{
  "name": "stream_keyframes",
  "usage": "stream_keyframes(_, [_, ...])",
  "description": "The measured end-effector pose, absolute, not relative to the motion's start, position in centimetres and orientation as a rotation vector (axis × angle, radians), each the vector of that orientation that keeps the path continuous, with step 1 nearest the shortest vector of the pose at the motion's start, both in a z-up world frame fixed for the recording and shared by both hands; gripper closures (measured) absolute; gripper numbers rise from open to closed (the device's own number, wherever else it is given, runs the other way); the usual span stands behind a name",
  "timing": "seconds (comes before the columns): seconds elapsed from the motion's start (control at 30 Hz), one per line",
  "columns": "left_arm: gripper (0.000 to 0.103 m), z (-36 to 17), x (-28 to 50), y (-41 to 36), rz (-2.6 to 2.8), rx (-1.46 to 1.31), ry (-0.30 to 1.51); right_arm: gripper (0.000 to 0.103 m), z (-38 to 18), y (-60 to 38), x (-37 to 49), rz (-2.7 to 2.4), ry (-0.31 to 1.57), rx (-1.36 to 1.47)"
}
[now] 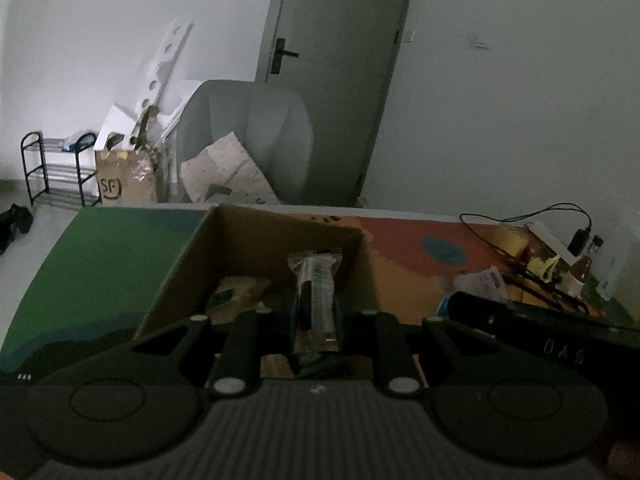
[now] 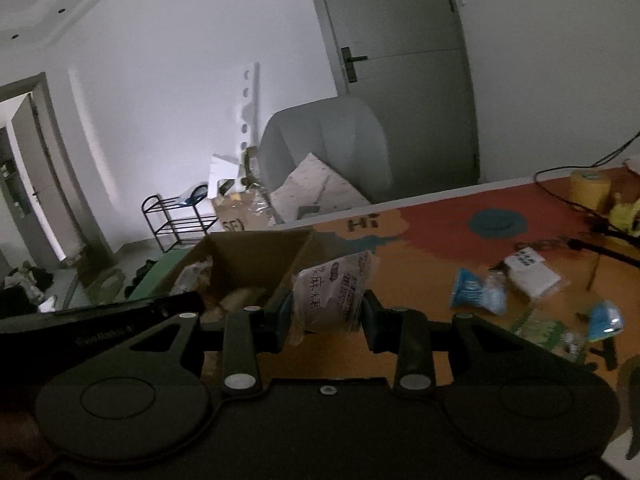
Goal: Organize snacks
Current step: 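Carry both held snacks over the cardboard box, then open both grippers to drop the snacks into the box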
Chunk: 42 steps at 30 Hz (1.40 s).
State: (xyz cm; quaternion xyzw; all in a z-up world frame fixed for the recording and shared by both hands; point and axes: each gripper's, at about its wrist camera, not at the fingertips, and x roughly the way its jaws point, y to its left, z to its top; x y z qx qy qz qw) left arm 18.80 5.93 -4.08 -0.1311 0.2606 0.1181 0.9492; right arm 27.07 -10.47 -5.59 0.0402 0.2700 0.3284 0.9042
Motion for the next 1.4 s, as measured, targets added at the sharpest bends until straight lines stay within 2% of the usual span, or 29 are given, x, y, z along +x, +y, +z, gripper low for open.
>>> stream_keyframes(0.2, [0.084,-4.6,18.5,8.1,0.212,-0.354,0.559,0.069,-5.4,-9.1,26.8,0.697,0.563,0.090])
stream_keyframes(0.63, [0.067,-4.0,16.3,11.3,0.295,-0.406,0.524,0.069,-5.0,-6.4,26.3,0.766,0.580,0.077])
stream_keyframes(0.73, [0.056,-3.8,15.8,11.8,0.320,-0.406,0.512,0.067,-4.8,-5.6,25.9,0.807,0.595,0.070])
stream_keyframes(0.77, [0.052,-3.8,15.7,12.0,0.325,-0.404,0.507,0.065,-4.8,-5.4,25.7,0.821,0.602,0.067])
stream_keyframes(0.8, [0.048,-3.7,15.5,12.1,0.331,-0.404,0.502,0.057,-4.7,-5.3,25.6,0.831,0.606,0.067])
stream_keyframes(1.0, [0.023,-3.5,14.9,12.0,0.351,-0.382,0.487,0.056,-4.4,-6.8,25.6,0.794,0.594,0.090])
stream_keyframes(1.1, [0.017,-3.4,14.9,11.7,0.345,-0.371,0.482,0.056,-4.6,-7.8,25.8,0.762,0.596,0.096])
stream_keyframes(1.3, [0.013,-3.6,15.0,10.6,0.326,-0.363,0.500,0.056,-5.2,-10.3,25.8,0.702,0.614,0.101])
stream_keyframes(1.4, [0.011,-3.6,15.1,9.6,0.307,-0.350,0.502,0.051,-5.4,-11.6,25.8,0.668,0.618,0.100])
